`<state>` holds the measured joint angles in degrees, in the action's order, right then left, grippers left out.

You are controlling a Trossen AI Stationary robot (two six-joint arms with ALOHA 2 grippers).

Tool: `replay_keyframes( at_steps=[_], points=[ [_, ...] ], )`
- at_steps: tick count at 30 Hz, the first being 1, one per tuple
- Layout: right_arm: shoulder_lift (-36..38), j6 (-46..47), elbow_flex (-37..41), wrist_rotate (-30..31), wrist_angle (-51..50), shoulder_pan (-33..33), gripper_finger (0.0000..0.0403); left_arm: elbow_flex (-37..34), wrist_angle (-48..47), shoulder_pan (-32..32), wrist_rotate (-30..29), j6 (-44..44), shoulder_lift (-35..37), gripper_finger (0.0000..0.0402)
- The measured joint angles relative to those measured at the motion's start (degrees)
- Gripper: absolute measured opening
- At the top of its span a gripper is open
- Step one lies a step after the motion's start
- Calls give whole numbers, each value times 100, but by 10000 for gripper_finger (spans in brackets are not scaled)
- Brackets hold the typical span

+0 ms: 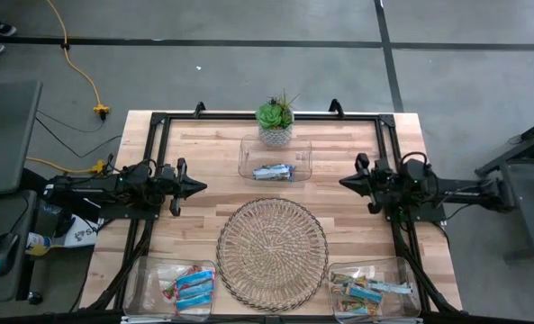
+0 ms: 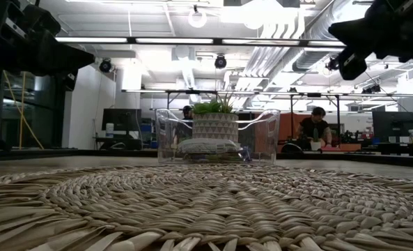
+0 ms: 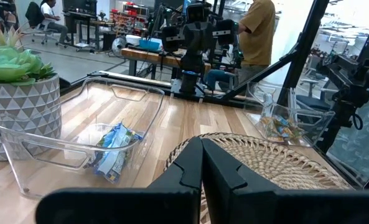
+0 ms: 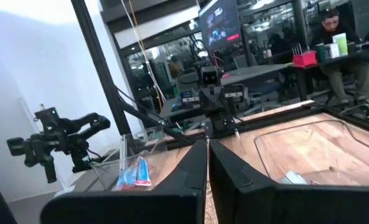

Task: Pick and place Granola Bars by type
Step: Return to Home Position

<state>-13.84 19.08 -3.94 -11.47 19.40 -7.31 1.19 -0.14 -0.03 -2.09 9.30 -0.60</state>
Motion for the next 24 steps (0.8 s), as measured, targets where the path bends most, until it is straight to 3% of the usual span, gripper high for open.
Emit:
replay_keyframes(
  at_steps=[15,24],
  points=[
    [1370,169,336,75,-753,33,0,1,0,0,-2,0,0,1],
    [1355,149,336,496,-1362,35,0,0,0,2,0,0,0,1]
  ],
)
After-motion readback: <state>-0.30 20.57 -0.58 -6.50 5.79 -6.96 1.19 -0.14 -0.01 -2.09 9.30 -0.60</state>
